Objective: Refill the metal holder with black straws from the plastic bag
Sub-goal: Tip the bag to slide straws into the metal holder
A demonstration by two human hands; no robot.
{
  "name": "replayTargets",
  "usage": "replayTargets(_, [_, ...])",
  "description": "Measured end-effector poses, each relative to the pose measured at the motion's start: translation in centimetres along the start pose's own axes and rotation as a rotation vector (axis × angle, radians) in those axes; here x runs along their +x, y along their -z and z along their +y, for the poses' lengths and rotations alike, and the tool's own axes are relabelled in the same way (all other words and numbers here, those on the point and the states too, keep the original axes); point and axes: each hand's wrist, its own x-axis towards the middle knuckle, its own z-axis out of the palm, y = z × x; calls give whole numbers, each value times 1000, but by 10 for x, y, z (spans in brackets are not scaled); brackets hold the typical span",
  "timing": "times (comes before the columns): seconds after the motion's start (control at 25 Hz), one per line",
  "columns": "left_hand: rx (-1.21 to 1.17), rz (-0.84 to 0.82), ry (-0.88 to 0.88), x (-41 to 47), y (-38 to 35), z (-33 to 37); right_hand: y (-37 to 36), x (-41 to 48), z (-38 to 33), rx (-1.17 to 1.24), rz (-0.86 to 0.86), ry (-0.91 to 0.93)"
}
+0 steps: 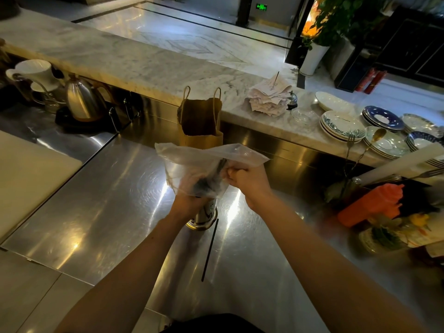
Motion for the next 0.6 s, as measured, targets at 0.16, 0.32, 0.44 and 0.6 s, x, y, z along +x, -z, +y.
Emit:
replayTargets(0.16, [-49, -13, -43, -1, 5, 10, 4, 1, -8, 222, -61, -136])
replayTargets(0.32, [81, -59, -62, 5, 6, 11, 8, 9, -4, 269, -61, -177])
replayTargets(0.44, [80, -61, -85, 4, 8, 9, 15, 18, -6, 313, -52, -128])
replayTargets(0.6, [3, -18, -34, -3, 9, 16, 22, 19, -17, 285, -34, -62])
